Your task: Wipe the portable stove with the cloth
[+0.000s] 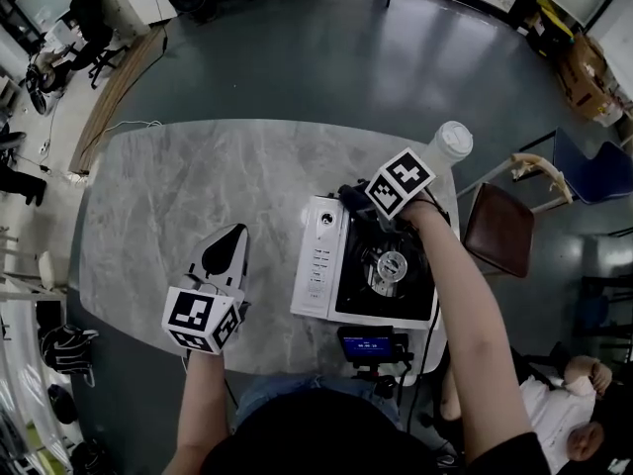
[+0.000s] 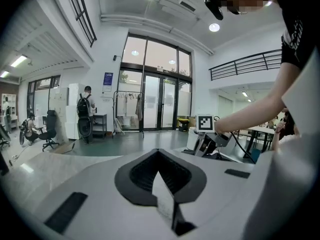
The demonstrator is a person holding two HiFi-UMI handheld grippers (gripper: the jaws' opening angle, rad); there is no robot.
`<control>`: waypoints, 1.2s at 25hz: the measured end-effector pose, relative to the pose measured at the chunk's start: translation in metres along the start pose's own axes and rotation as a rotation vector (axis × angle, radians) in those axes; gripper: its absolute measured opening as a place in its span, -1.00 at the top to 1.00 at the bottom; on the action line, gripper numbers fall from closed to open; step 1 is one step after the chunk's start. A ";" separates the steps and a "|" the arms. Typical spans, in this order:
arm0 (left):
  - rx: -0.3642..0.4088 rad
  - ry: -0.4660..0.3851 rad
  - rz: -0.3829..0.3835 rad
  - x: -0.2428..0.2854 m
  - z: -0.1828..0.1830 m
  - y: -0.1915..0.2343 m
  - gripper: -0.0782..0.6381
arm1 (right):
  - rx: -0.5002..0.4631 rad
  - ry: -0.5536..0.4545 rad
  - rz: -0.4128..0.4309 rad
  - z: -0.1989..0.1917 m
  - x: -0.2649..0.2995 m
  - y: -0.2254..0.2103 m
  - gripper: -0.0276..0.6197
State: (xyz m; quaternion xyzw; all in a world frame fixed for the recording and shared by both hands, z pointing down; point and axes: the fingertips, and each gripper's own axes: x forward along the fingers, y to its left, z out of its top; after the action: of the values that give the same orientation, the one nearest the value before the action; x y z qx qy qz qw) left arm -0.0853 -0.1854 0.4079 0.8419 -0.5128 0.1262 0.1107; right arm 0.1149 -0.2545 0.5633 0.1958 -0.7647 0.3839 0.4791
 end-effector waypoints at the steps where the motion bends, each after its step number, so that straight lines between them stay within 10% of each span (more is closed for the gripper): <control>1: 0.001 -0.001 0.000 0.000 0.000 0.000 0.79 | 0.008 -0.005 -0.005 0.000 0.000 0.000 0.69; 30: 0.066 -0.030 -0.054 -0.011 0.017 -0.024 0.79 | 0.390 -0.178 -0.438 -0.083 -0.067 -0.097 0.69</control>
State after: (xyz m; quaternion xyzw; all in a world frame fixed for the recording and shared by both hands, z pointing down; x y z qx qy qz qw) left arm -0.0667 -0.1712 0.3869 0.8604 -0.4872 0.1273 0.0787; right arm 0.2595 -0.2558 0.5638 0.4774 -0.6551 0.3923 0.4348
